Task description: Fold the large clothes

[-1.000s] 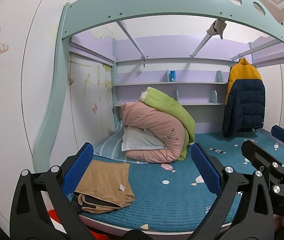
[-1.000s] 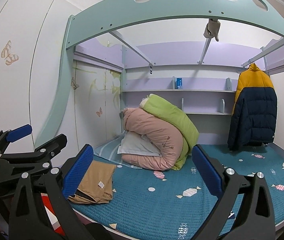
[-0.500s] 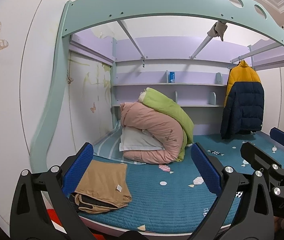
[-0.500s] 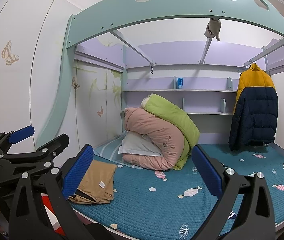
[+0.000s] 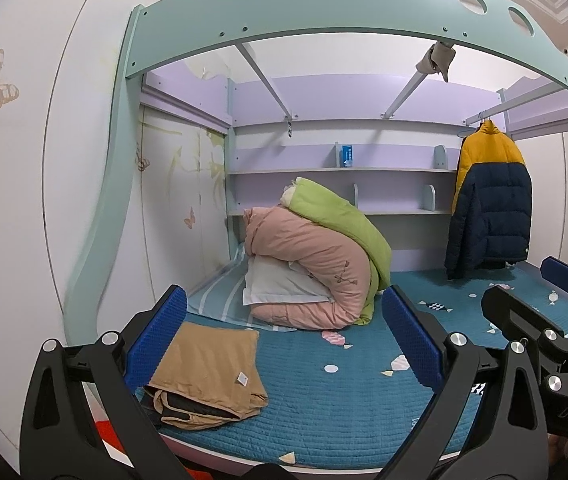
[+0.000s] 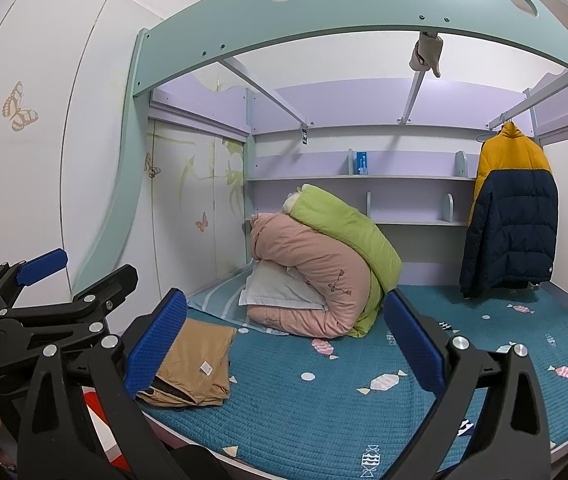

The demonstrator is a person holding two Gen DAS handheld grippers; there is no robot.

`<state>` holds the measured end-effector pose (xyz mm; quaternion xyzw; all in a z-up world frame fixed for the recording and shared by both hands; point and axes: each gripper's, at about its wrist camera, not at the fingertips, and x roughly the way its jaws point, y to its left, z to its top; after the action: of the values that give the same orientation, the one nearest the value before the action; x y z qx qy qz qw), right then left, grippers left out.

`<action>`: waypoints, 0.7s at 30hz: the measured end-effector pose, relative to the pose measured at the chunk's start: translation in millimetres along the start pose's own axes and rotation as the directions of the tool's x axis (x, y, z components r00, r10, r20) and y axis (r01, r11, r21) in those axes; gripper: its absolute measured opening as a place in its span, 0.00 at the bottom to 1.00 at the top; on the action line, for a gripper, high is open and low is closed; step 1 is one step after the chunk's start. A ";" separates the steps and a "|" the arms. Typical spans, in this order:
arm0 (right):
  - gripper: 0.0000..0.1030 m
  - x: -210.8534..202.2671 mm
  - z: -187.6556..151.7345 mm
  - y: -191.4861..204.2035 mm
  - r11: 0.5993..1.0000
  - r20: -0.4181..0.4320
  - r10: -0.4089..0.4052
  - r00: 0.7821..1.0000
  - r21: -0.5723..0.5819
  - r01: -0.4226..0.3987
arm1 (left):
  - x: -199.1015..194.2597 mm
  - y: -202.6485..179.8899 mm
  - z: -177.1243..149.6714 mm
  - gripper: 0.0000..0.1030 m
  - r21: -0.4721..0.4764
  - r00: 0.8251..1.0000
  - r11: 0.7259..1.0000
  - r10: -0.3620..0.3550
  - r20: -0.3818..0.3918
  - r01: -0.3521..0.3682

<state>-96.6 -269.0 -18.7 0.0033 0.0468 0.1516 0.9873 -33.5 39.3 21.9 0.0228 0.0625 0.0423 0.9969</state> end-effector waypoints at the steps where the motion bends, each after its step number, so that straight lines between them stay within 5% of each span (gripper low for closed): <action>1: 0.93 0.1 0.0 0.0 1.000 -0.001 0.000 1.000 0.000 0.000 | -0.2 -0.1 -0.1 0.95 0.000 1.000 1.000 0.000 0.000 0.000; 21: 0.93 -0.7 -1.5 1.2 1.000 -0.004 0.001 1.000 0.005 -0.001 | -1.7 -1.7 -2.8 0.95 0.002 1.000 1.000 0.017 0.013 -0.017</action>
<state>-97.7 -268.0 -20.2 0.0055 0.0492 0.1521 0.9871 -35.3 37.6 19.3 0.0247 0.0560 0.0508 0.9968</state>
